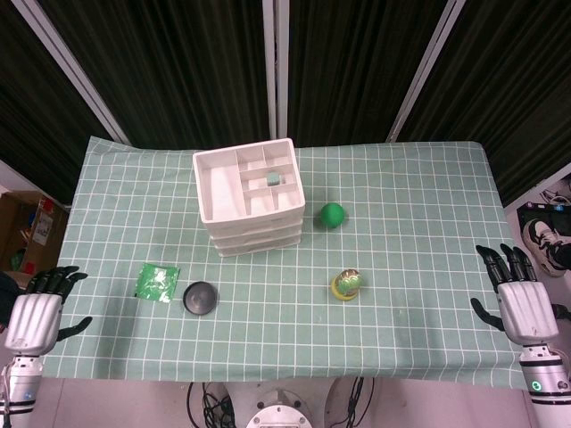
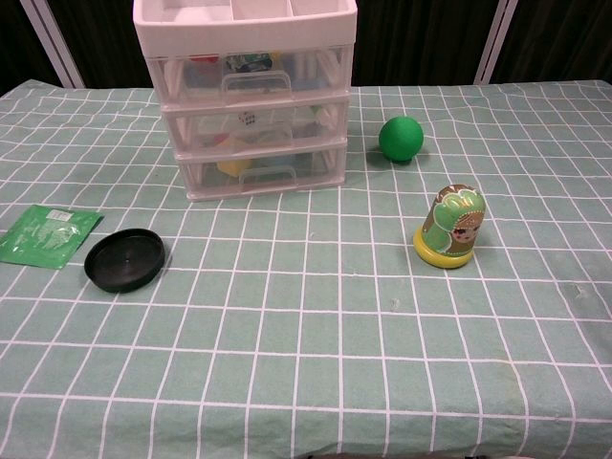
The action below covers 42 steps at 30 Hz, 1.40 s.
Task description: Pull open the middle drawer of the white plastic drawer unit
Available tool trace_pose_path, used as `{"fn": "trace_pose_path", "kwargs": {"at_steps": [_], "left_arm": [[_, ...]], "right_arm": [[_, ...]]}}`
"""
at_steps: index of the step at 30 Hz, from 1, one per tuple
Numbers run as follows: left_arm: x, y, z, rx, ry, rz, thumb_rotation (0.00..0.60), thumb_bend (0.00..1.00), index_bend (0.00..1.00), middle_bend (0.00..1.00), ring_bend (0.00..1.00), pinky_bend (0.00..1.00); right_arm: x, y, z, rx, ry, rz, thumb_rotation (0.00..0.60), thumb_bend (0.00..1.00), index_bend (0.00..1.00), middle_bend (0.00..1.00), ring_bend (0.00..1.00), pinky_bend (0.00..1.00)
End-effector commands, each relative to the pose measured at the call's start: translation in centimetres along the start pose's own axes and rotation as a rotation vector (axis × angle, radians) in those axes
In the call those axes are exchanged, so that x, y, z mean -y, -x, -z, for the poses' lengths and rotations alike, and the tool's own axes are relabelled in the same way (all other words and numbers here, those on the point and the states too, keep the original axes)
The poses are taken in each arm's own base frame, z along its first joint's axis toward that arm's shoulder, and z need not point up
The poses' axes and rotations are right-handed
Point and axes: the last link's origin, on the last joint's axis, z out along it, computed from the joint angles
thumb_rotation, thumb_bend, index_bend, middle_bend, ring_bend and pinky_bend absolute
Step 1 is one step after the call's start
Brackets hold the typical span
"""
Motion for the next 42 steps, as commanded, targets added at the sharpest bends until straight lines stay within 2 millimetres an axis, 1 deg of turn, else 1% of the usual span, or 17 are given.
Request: {"fn": "trace_pose_path", "kwargs": {"at_steps": [1,6,10,13,15,18,19,21,22,24,25,28,30,32,34,37,42], "left_arm": [[0.0,0.2,-0.1,0.009,-0.002,0.003,0.600,0.09,0.27,0.22,0.17,0.20],[-0.1,0.1,-0.3,0.000,0.003,0.002,0.600,0.09,0.27,0.22,0.18,0.20],[-0.2,-0.2,-0.2,-0.012,0.002,0.003,0.600,0.09,0.27,0.22,0.17,0.20],[-0.2,-0.3,-0.1,-0.017,0.002,0.004,0.600,0.09,0.27,0.22,0.17,0.20],[-0.2,-0.3,0.0,-0.018,0.004,0.005,0.600,0.09,0.27,0.22,0.18,0.20],[-0.2,-0.3,0.2,-0.022,0.002,0.008,0.600,0.09,0.27,0.22,0.18,0.20],[-0.1,-0.3,0.3,-0.025,0.000,0.010,0.600,0.09,0.27,0.22,0.18,0.20],[0.0,-0.4,0.5,-0.029,-0.005,0.013,0.600,0.09,0.27,0.22,0.17,0.20],[0.0,-0.4,0.6,-0.031,-0.007,0.015,0.600,0.09,0.28,0.22,0.17,0.20],[0.1,-0.3,0.8,-0.034,-0.014,0.020,0.600,0.09,0.28,0.22,0.18,0.20],[0.1,-0.3,1.0,-0.035,-0.019,0.023,0.600,0.09,0.28,0.22,0.18,0.20],[0.3,0.0,1.3,-0.035,-0.033,0.034,0.600,0.09,0.28,0.22,0.18,0.20],[0.4,0.1,1.4,-0.035,-0.039,0.038,0.600,0.09,0.28,0.22,0.18,0.20],[0.6,0.2,1.5,-0.036,-0.044,0.042,0.600,0.09,0.28,0.22,0.17,0.20],[0.7,0.3,1.6,-0.038,-0.048,0.046,0.600,0.09,0.28,0.22,0.17,0.20],[0.9,0.5,1.8,-0.040,-0.054,0.051,0.600,0.09,0.28,0.22,0.18,0.20],[1.3,0.8,1.9,-0.039,-0.062,0.063,0.600,0.09,0.28,0.22,0.18,0.20]], "right_arm": [[0.1,0.2,-0.2,0.010,-0.004,0.001,0.600,0.19,0.00,0.13,0.00,0.03],[0.5,0.1,-0.6,0.008,-0.022,0.002,0.600,0.19,0.00,0.13,0.00,0.03],[1.2,-0.4,-1.2,-0.012,-0.058,-0.009,0.600,0.20,0.00,0.14,0.00,0.04],[2.3,-1.0,-2.4,-0.024,-0.126,-0.005,0.600,0.22,0.00,0.17,0.01,0.09],[3.4,-1.3,-3.5,-0.023,-0.186,0.005,0.600,0.27,0.00,0.20,0.04,0.14],[5.7,-1.9,-5.9,-0.012,-0.301,0.056,0.600,0.32,0.01,0.26,0.12,0.21],[6.9,-2.2,-7.1,-0.013,-0.351,0.085,0.600,0.33,0.02,0.28,0.15,0.23],[9.2,-2.6,-9.0,-0.016,-0.431,0.143,0.600,0.36,0.06,0.36,0.25,0.33],[10.3,-2.7,-9.8,-0.019,-0.467,0.171,0.600,0.37,0.07,0.38,0.28,0.36],[12.4,-2.7,-11.3,-0.018,-0.532,0.225,0.600,0.41,0.10,0.45,0.38,0.46],[13.9,-2.5,-12.1,-0.018,-0.577,0.263,0.600,0.42,0.12,0.47,0.42,0.49],[17.5,-1.6,-13.7,-0.003,-0.674,0.342,0.600,0.45,0.16,0.57,0.54,0.61],[19.5,-0.9,-14.5,0.017,-0.717,0.375,0.600,0.46,0.19,0.66,0.66,0.71],[21.5,0.1,-15.1,0.031,-0.757,0.417,0.600,0.47,0.20,0.71,0.73,0.77],[23.2,1.2,-15.5,0.027,-0.788,0.473,0.600,0.48,0.21,0.74,0.77,0.82],[25.1,2.7,-15.6,0.010,-0.813,0.540,0.600,0.48,0.22,0.80,0.85,0.89],[27.3,5.1,-15.7,-0.029,-0.795,0.633,0.600,0.54,0.24,0.87,0.93,0.98]]}}
